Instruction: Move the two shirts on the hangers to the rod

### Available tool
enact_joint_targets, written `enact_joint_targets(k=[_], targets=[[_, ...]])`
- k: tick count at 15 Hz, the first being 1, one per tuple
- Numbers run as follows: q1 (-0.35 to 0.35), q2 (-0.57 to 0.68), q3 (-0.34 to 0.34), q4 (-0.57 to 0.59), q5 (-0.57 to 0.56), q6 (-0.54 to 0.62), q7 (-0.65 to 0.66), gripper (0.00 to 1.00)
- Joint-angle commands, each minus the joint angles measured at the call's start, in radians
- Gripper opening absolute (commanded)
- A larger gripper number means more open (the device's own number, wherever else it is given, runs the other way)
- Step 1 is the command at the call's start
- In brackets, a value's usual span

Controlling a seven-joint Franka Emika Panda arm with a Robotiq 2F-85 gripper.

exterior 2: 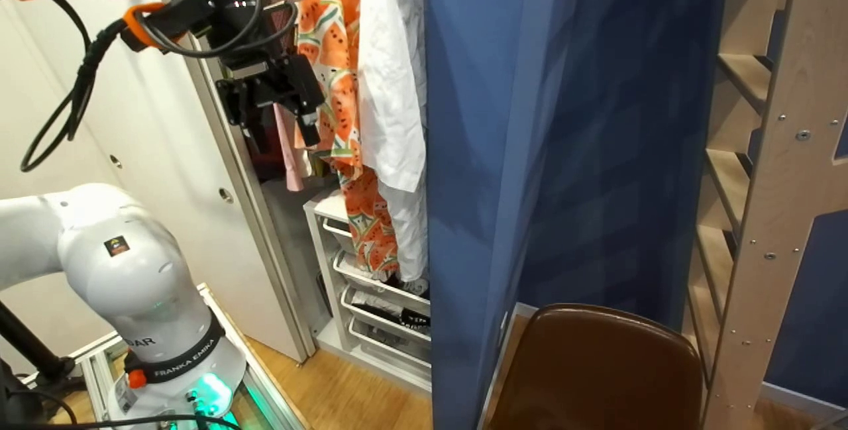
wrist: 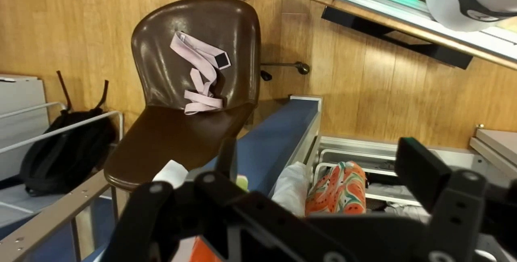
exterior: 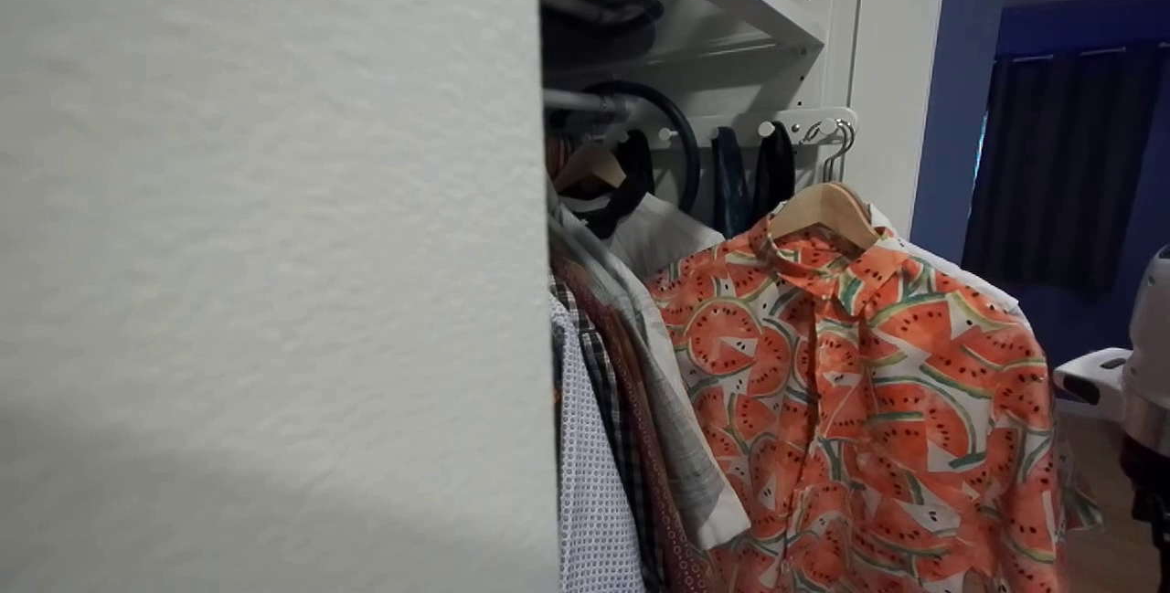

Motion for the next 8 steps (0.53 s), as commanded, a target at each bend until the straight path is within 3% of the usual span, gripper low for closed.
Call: enact_joint_targets(k=[1,4,7,8], targets=[[0.024,-0.031,-0.01,0.006,-0.094,-0.038,-0.046,1.0],[0.028,-0.067,-0.027,0.014,-0.161,-0.075,-0.085,1.0],[0.053,-0.116,-0.096,0.049,-0.102,-0.025,-0.06,1.0],[0.042,-0.069,-0.056,0.03,-0.133,-0.052,-0.044,1.0]])
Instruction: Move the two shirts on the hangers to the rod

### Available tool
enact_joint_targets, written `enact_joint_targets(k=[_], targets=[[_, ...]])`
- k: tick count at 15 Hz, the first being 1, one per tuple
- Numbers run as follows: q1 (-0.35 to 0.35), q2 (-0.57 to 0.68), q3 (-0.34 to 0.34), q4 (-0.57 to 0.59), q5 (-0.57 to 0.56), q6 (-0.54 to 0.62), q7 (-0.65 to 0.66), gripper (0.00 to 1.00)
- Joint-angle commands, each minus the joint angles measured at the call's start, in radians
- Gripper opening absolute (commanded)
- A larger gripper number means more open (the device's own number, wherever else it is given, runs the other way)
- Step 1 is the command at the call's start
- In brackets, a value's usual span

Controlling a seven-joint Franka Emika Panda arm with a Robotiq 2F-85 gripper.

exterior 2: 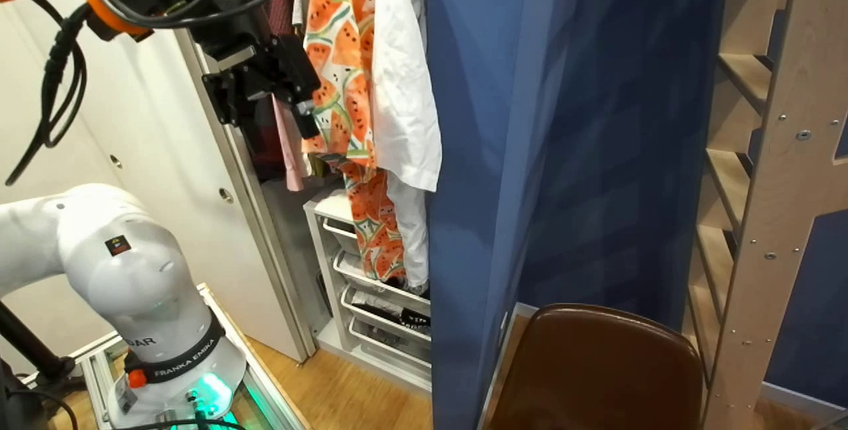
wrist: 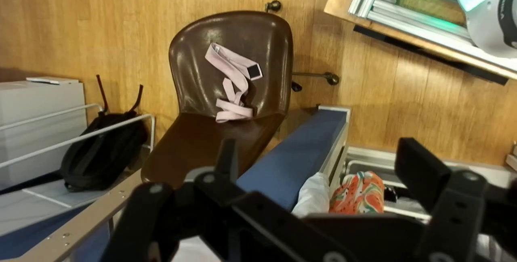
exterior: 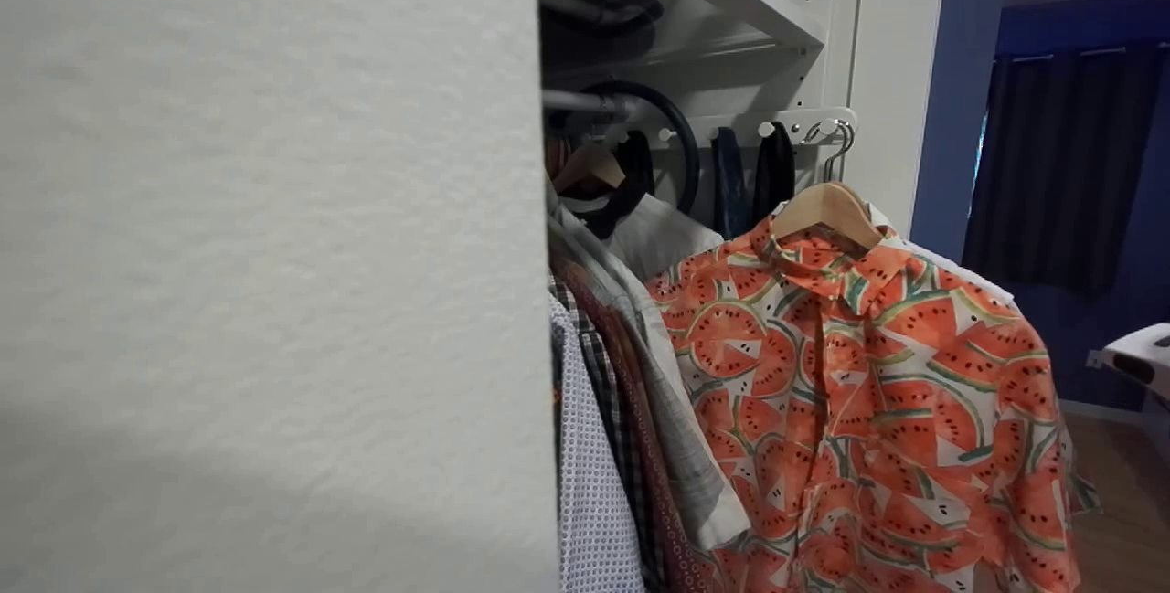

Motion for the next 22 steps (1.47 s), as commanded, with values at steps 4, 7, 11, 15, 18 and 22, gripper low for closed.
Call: enact_joint_targets(k=[4,7,11,15,18,22], targets=[[0.05,-0.045,-0.051,0.023,-0.006,-0.004,0.012,1.0],[0.064,-0.053,-0.087,0.083,0.025,0.042,0.022,1.0],[0.082,-0.043,-0.126,0.209,0.061,0.088,-0.012,1.0],[0.116,-0.016,-0.172,0.31,0.167,0.127,-0.01,1.0],[0.151,-0.005,-0.201,0.343,0.253,0.206,-0.003,1.0],[0.17,0.037,-0.221,0.362,0.33,0.358,0.0,1.0]])
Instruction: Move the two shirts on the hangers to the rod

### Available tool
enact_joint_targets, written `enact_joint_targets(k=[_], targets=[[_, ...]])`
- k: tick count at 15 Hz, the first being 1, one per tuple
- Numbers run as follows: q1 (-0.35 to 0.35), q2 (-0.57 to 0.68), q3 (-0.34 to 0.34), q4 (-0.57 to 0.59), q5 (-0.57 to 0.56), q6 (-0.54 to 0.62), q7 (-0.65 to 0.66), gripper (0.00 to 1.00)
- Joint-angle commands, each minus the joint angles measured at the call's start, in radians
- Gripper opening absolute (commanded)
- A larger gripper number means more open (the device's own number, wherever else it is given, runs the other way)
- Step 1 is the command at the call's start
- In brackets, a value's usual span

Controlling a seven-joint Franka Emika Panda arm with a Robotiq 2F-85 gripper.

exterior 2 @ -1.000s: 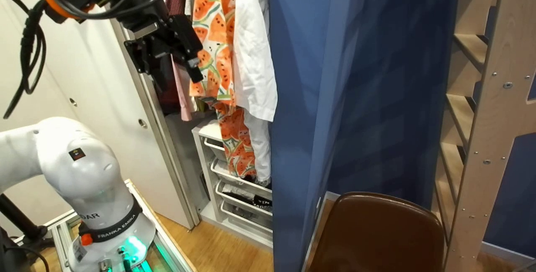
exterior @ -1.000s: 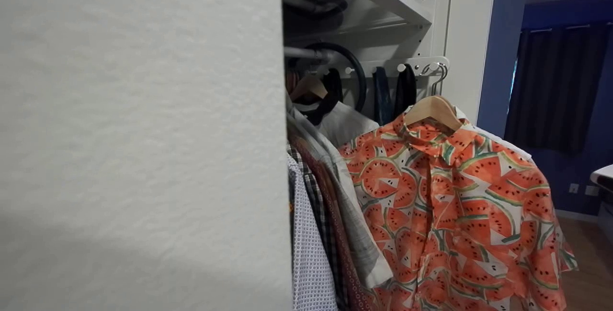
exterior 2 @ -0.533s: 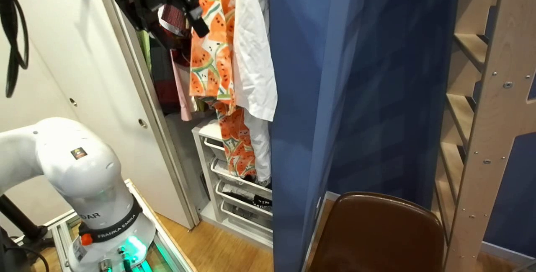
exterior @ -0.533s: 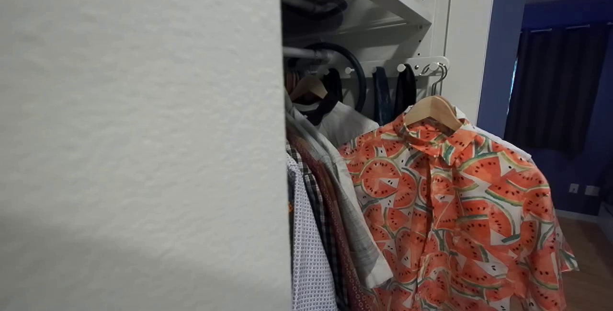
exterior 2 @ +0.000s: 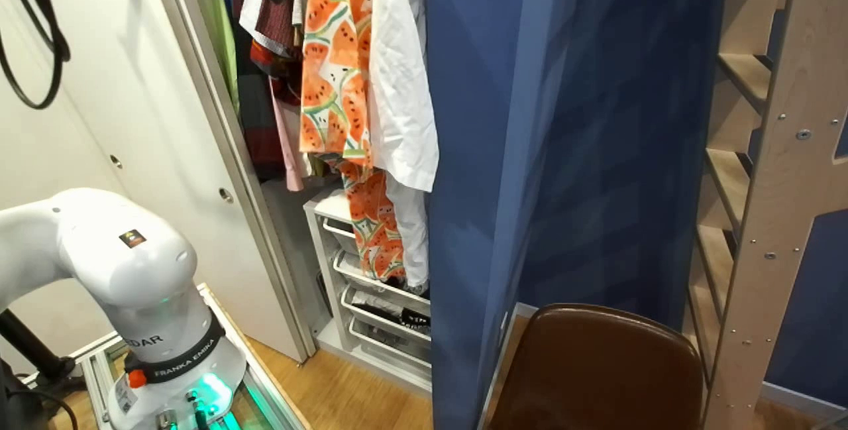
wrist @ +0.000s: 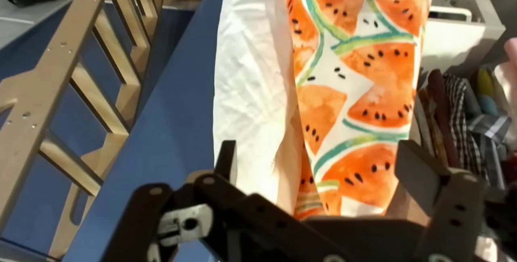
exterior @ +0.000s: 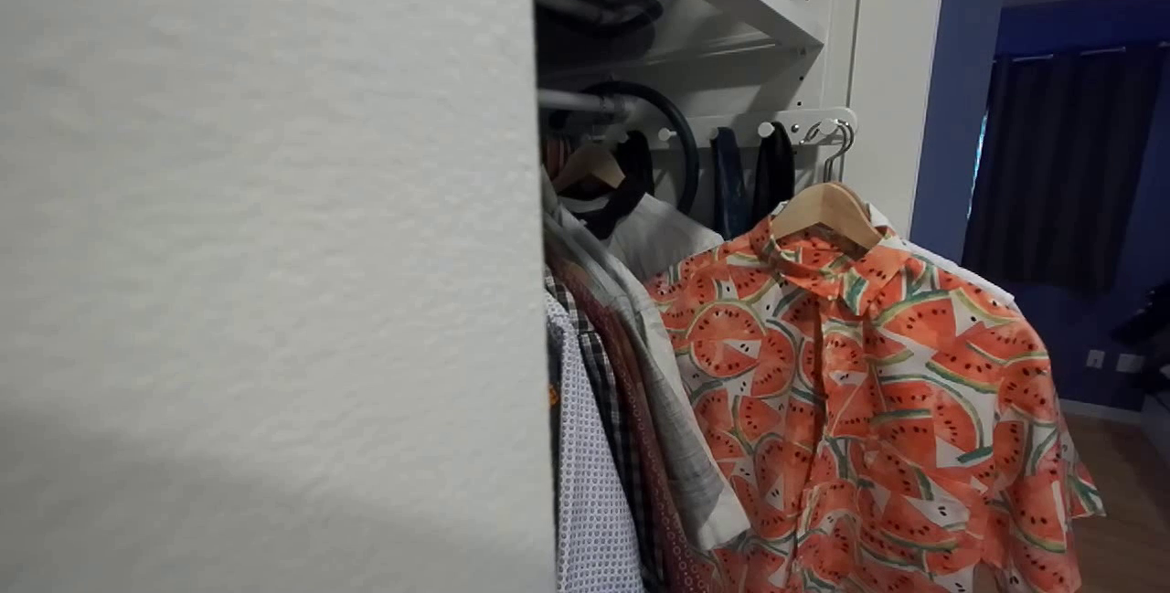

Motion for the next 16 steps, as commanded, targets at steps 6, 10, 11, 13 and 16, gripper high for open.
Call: enact_joint_targets(k=[6,10,11,13,16], targets=[[0.005,0.139,-0.012,0.054,0.135,0.269,-0.002,1.0],[-0.008,0.199,-0.007,0.058,0.163,0.361,-0.002,1.0],[-0.01,0.21,-0.007,0.056,0.17,0.378,-0.004,1.0],[-0.013,0.23,-0.005,0.054,0.184,0.39,-0.009,1.0],[-0.017,0.257,-0.004,0.059,0.208,0.376,-0.013,1.0]])
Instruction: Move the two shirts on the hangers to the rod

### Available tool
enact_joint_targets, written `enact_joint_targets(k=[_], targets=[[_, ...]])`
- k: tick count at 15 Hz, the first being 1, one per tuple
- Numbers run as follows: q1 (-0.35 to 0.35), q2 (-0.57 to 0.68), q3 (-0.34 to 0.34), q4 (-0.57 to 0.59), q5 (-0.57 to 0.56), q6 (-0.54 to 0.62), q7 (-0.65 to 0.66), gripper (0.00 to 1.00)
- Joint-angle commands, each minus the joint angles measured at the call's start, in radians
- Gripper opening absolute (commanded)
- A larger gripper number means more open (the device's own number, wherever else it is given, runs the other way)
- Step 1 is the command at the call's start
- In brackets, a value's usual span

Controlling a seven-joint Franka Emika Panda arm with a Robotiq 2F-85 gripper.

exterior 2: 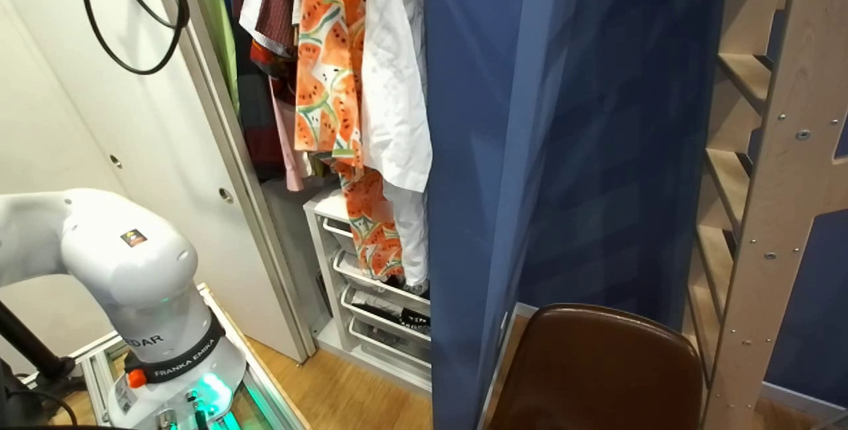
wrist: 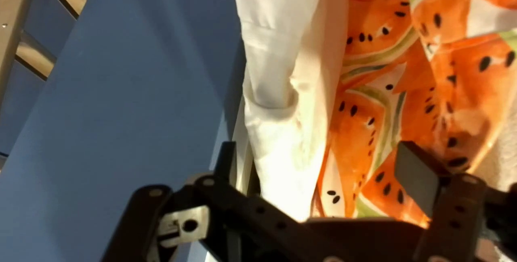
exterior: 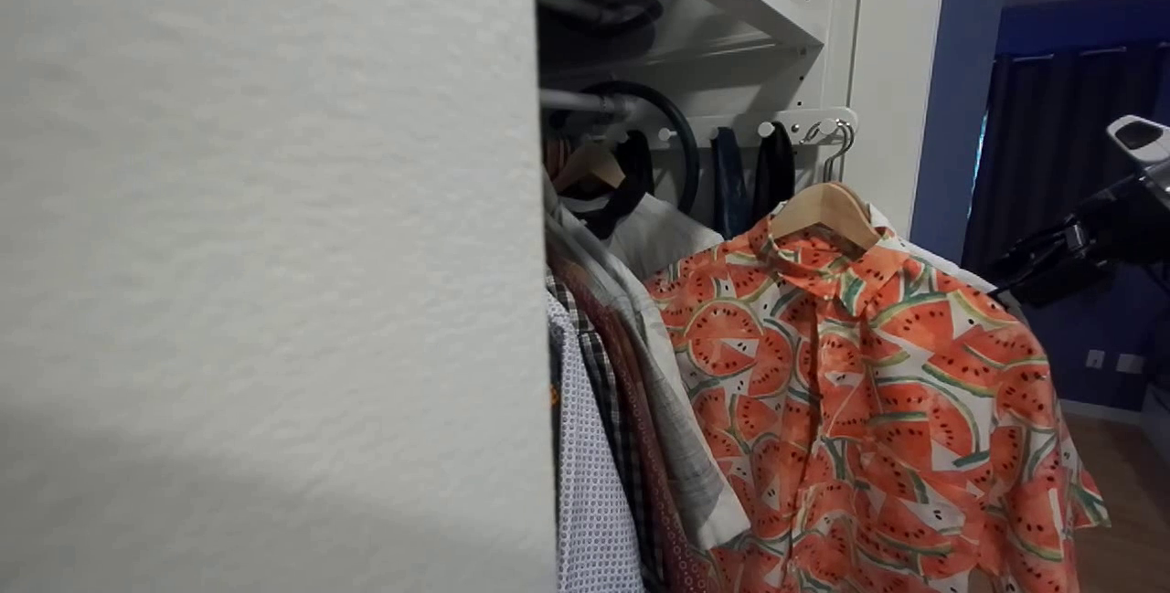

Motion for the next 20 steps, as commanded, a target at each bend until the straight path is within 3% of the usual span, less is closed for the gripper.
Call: enact_joint_targets(k=[1,2,3,5,14,15,20], targets=[[-0.023,0.052,0.005,0.03,0.059,-0.007,-0.017,1.0],[-0.023,0.058,0.002,0.031,0.067,-0.007,-0.022,0.96],[-0.022,0.059,0.003,0.029,0.075,-0.006,-0.025,0.74],[-0.024,0.061,0.007,0.03,0.087,-0.006,-0.03,0.69],[-0.02,0.036,0.041,0.033,0.073,0.015,-0.097,0.04],[-0.017,0.032,0.043,0.032,0.072,0.017,-0.108,0.01],[-0.014,0.024,0.042,0.03,0.075,0.019,-0.136,0.05]])
